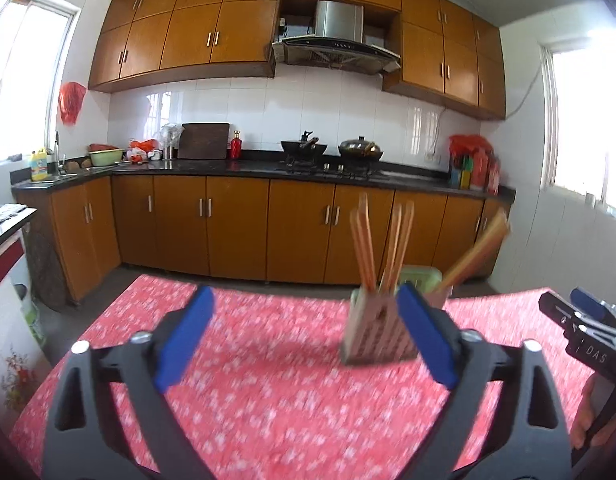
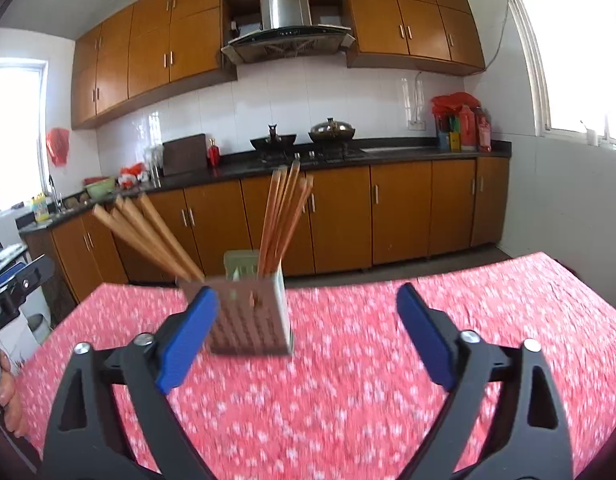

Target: Organize utensils

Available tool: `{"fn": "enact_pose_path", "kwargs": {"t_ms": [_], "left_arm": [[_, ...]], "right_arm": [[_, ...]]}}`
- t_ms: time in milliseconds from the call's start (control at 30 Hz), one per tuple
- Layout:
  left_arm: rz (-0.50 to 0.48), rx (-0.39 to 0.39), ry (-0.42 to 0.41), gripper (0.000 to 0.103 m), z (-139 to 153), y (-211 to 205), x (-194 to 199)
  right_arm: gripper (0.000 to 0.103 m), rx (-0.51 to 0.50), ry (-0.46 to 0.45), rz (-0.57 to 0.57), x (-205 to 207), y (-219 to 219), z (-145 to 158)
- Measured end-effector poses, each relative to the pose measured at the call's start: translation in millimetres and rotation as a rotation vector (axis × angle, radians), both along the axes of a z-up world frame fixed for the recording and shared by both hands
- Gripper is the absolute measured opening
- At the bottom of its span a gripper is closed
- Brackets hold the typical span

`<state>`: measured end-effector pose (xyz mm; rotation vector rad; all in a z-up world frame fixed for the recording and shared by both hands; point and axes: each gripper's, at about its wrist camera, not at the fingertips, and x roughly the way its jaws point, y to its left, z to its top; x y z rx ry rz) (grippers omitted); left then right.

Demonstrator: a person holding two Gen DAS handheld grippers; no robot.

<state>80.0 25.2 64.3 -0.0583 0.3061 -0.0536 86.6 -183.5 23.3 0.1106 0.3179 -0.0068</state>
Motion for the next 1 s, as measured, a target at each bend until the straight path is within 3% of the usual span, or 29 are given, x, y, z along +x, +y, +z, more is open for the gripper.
{"fn": "enact_pose_path", "kwargs": {"t_ms": [67, 333, 633, 1000], "left_arm": [[-0.003, 0.018, 0.008, 0.099, -15.0, 0.3, -16.0], [-0.012, 0.099, -0.003, 0.099, -51.2, -7.9, -60.7], [0.009, 0.118, 0.05, 0.099, -74.1, -13.6, -66.0], [0.009, 0.105, 0.065, 0.099, -78.9, -9.2, -68.0]], "right_arm": [[0.096, -0.02, -0.001, -0.021, -11.0, 6.1, -9.8], [0.101, -0.155, -0.014, -0.03, -47.0, 35.1, -37.0], [0.101, -0.142, 0.07, -0.022, -58.4, 40.0, -64.6], [0.101, -0.137, 0.098, -0.054, -59.9, 32.9, -71.6]]}}
